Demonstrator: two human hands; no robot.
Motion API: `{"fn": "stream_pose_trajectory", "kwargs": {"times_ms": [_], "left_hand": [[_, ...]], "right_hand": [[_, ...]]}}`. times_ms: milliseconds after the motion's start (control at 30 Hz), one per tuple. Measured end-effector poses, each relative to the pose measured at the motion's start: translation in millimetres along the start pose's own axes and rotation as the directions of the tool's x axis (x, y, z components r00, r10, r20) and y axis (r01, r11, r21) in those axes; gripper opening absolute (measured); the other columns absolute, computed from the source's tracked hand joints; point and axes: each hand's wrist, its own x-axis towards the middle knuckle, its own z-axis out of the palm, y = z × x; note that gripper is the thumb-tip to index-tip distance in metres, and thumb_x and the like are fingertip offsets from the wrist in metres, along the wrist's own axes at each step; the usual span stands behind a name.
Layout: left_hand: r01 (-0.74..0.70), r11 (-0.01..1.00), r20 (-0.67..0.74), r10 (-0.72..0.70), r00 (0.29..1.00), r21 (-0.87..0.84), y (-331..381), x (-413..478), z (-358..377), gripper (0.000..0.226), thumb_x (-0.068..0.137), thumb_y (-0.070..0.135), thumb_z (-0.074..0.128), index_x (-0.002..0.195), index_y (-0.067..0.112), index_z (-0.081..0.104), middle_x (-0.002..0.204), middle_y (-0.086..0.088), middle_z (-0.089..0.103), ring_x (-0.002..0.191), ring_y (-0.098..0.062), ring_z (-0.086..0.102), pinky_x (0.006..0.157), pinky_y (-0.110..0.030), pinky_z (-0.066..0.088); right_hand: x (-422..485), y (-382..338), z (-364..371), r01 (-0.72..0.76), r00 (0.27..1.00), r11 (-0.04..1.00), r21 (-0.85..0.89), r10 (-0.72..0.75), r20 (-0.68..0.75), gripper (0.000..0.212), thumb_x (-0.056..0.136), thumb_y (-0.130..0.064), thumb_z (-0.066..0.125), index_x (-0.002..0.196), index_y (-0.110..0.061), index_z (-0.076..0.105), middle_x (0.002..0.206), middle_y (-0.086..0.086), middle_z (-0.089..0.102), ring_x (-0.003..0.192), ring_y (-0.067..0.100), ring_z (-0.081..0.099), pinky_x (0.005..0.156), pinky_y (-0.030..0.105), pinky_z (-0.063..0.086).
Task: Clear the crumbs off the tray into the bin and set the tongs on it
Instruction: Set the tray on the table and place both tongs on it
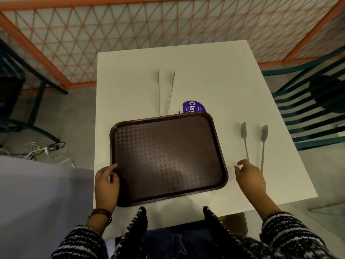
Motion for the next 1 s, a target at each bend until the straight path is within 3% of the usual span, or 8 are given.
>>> {"fn": "stream_pose_trajectory", "kwargs": {"times_ms": [100, 167, 367, 467, 567, 733, 900, 1000], "left_hand": [[-0.182, 0.982, 0.118, 0.176, 0.977, 0.048, 32.3, 8.5, 26.1, 0.031, 0.087, -0.001, 0.050, 0.112, 0.012, 0.064, 0.120, -0.010, 0.050, 0.106, -0.022, 0.053, 0.101, -0.032, 0.039], [-0.250, 0.967, 0.197, 0.237, 0.951, 0.044, 49.3, 11.9, 45.3, 0.031, 0.087, -0.001, 0.051, 0.111, 0.013, 0.065, 0.119, -0.008, 0.050, 0.106, -0.024, 0.055, 0.103, -0.033, 0.040], [-0.345, 0.938, 0.318, 0.316, 0.894, 0.038, 81.6, 9.2, 86.5, 0.028, 0.087, 0.000, 0.051, 0.108, 0.012, 0.066, 0.116, -0.004, 0.051, 0.106, -0.019, 0.055, 0.099, -0.026, 0.038], [-0.351, 0.935, 0.363, 0.310, 0.879, 0.051, 83.7, 7.9, 97.9, 0.028, 0.087, 0.000, 0.051, 0.107, 0.014, 0.067, 0.116, -0.003, 0.051, 0.105, -0.019, 0.055, 0.099, -0.025, 0.039], [-0.362, 0.931, 0.396, 0.316, 0.862, 0.047, 84.0, 5.6, 101.9, 0.031, 0.087, -0.001, 0.051, 0.105, 0.017, 0.068, 0.112, 0.001, 0.050, 0.103, -0.018, 0.055, 0.098, -0.027, 0.040], [-0.352, 0.934, 0.397, 0.302, 0.867, 0.059, 87.7, 14.0, 99.5, 0.032, 0.086, -0.002, 0.051, 0.106, 0.016, 0.068, 0.110, 0.003, 0.048, 0.103, -0.019, 0.056, 0.097, -0.023, 0.039], [-0.432, 0.899, 0.310, 0.390, 0.867, 0.078, 112.6, 64.6, 108.1, 0.036, 0.083, -0.006, 0.048, 0.107, 0.013, 0.067, 0.113, -0.010, 0.052, 0.097, -0.024, 0.058, 0.100, -0.032, 0.044], [-0.407, 0.907, 0.266, 0.368, 0.891, 0.110, 140.6, 94.8, 122.1, 0.036, 0.084, -0.003, 0.047, 0.113, 0.011, 0.063, 0.119, -0.015, 0.050, 0.099, -0.019, 0.054, 0.097, -0.017, 0.037]], "right_hand": [[8.3, 9.3, -8.2, 0.080, 0.976, 0.994, -0.075, -0.093, -0.197, 0.024, 0.087, -0.018, 0.060, 0.109, -0.006, 0.062, 0.105, 0.018, 0.065, 0.096, 0.037, 0.055, 0.077, 0.043, 0.049], [16.5, 15.0, -9.5, 0.001, 0.973, 0.995, -0.099, -0.024, -0.231, 0.035, 0.085, -0.020, 0.064, 0.116, -0.006, 0.057, 0.118, 0.020, 0.057, 0.106, 0.039, 0.050, 0.085, 0.047, 0.045], [42.4, 18.8, -2.1, -0.243, 0.956, 0.968, 0.062, 0.250, -0.156, 0.077, 0.080, -0.035, 0.069, 0.139, -0.005, 0.030, 0.139, 0.019, 0.038, 0.122, 0.041, 0.038, 0.097, 0.053, 0.036], [50.7, 18.4, 6.9, -0.329, 0.929, 0.935, 0.135, 0.346, -0.135, 0.087, 0.081, -0.036, 0.067, 0.145, -0.004, 0.018, 0.144, 0.018, 0.034, 0.126, 0.040, 0.035, 0.101, 0.052, 0.033], [56.7, 22.9, 13.9, -0.412, 0.887, 0.887, 0.207, 0.443, -0.133, 0.083, 0.084, -0.036, 0.063, 0.146, -0.003, 0.019, 0.142, 0.020, 0.036, 0.125, 0.040, 0.036, 0.100, 0.051, 0.034], [60.5, 32.8, 18.6, -0.376, 0.892, 0.883, 0.280, 0.427, -0.147, 0.074, 0.082, -0.036, 0.065, 0.140, -0.004, 0.032, 0.135, 0.020, 0.041, 0.121, 0.040, 0.038, 0.099, 0.050, 0.035], [49.6, 26.5, 19.1, -0.341, 0.886, 0.872, 0.351, 0.423, -0.191, 0.071, 0.082, -0.034, 0.066, 0.138, -0.004, 0.034, 0.132, 0.020, 0.043, 0.119, 0.038, 0.039, 0.100, 0.047, 0.034], [34.7, 12.2, 17.7, -0.315, 0.888, 0.864, 0.393, 0.414, -0.199, 0.071, 0.082, -0.035, 0.067, 0.138, -0.006, 0.035, 0.130, 0.018, 0.045, 0.118, 0.034, 0.039, 0.100, 0.046, 0.035]]}}
